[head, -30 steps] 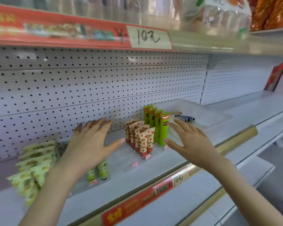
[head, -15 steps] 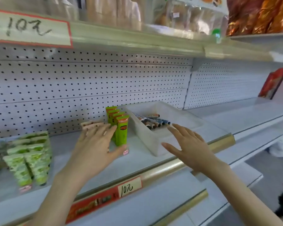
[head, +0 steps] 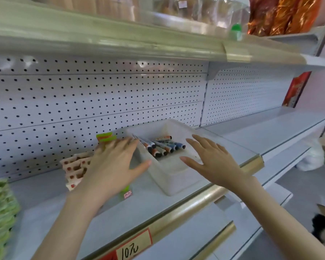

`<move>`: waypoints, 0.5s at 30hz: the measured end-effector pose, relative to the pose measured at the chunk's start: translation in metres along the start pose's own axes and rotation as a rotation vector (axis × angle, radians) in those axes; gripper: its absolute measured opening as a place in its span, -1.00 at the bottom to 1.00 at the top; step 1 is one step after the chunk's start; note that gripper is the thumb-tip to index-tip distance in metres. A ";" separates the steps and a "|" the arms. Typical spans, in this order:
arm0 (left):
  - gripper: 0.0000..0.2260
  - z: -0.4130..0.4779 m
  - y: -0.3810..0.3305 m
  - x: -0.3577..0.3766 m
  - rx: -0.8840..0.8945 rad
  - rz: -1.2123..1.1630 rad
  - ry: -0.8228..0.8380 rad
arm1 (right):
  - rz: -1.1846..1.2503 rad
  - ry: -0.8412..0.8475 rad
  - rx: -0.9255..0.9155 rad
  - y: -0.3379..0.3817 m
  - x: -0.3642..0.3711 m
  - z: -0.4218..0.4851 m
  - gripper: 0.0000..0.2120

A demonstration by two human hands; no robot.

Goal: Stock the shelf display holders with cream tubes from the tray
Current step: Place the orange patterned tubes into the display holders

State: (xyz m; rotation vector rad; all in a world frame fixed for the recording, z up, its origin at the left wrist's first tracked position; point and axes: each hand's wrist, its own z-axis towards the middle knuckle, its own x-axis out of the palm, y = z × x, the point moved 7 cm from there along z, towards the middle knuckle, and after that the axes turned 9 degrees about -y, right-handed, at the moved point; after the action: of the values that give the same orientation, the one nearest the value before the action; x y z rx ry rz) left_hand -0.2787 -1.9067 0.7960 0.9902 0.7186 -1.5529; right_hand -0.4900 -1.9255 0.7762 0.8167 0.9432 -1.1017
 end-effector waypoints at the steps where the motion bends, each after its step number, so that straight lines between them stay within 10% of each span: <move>1: -0.13 0.003 -0.001 0.000 0.002 0.006 0.001 | 0.008 -0.004 -0.004 -0.002 0.001 0.006 -0.35; 15: -0.34 0.062 -0.030 0.012 -0.161 0.000 -0.040 | 0.120 0.082 -0.226 -0.026 0.036 0.126 -0.44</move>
State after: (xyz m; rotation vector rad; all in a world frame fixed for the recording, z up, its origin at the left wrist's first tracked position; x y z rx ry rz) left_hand -0.3219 -1.9588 0.8126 0.8380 0.8023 -1.4852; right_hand -0.4822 -2.0581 0.7893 0.7268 1.0523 -0.8465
